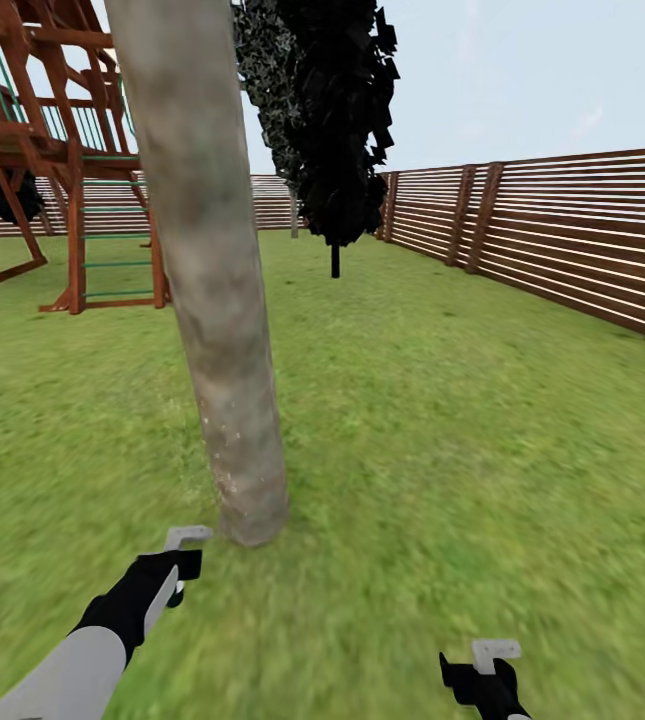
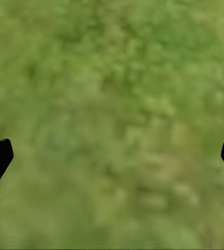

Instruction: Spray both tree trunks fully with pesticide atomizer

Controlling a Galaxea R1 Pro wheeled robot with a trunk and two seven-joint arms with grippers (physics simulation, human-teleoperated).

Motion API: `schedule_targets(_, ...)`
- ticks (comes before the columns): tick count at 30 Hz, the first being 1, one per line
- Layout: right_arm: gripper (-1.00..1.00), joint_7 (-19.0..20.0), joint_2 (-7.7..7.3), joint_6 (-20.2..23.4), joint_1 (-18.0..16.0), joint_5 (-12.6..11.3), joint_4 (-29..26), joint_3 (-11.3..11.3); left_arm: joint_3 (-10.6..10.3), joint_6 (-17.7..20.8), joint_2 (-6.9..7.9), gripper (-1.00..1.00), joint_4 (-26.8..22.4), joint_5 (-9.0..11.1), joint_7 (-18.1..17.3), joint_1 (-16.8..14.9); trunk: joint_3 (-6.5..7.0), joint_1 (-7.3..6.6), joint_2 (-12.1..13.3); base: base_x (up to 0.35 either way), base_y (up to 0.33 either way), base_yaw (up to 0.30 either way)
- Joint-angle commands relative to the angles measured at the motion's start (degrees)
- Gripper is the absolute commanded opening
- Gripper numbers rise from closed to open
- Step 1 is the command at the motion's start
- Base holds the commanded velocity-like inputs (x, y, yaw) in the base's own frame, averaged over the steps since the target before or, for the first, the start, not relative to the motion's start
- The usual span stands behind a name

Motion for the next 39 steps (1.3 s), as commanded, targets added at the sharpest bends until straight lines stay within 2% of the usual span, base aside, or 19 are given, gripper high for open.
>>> schedule_targets(1,1.00,0.00,0.00,0.00,0.00,0.00,0.00,0.00,0.00,0.00,-0.05,-1.00,0.00,-0.08,0.01,0.00,0.00,0.00,0.00,0.237,-0.041,0.005)
schedule_targets(7,1.00,0.00,0.00,0.00,0.00,0.00,0.00,0.00,0.00,-0.06,-0.60,-1.00,0.00,-0.18,0.01,0.00,0.00,0.00,0.00,0.034,-0.229,0.039)
schedule_targets(16,1.00,0.00,0.00,0.00,0.00,0.00,0.00,0.00,0.00,-0.08,-0.53,-1.00,0.00,-0.19,0.01,0.00,0.00,0.00,0.00,-0.066,-0.270,0.245)
schedule_targets(30,1.00,0.00,0.00,0.00,0.00,0.00,0.00,0.00,0.00,-0.08,-0.52,-1.00,0.00,-0.19,0.01,0.00,0.00,0.00,0.00,-0.002,-0.270,0.025)
schedule_targets(39,1.00,0.00,0.00,0.00,0.00,0.00,0.00,0.00,0.00,-0.08,-0.60,-1.00,0.00,-0.19,0.01,0.00,0.00,0.00,0.00,0.000,-0.270,0.266)
